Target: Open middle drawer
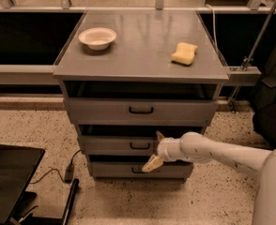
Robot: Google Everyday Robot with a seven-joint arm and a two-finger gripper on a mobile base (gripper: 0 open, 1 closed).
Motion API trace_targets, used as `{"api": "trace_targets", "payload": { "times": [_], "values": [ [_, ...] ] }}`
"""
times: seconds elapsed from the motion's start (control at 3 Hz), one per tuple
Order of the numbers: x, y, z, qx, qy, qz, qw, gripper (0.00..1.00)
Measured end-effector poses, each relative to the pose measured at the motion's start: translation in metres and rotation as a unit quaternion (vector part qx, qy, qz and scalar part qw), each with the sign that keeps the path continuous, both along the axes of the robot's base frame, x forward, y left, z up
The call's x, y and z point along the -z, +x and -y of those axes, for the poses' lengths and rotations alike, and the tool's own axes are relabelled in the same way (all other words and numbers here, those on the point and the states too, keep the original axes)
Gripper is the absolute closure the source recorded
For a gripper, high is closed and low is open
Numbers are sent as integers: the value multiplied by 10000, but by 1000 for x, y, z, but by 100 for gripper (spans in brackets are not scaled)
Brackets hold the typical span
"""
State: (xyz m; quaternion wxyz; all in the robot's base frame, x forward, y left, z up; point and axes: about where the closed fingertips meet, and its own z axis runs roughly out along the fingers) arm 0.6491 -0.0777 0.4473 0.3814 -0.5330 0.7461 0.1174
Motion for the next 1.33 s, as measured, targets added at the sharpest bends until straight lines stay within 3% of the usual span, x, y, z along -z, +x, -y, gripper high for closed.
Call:
{"api": "trace_targets", "payload": {
  "times": [0.33, 1.33],
  "values": [
    [18, 9, -7, -25, -479, 82, 9988, 0],
    [44, 15, -21, -114, -723, 151, 9972, 0]
  ]
}}
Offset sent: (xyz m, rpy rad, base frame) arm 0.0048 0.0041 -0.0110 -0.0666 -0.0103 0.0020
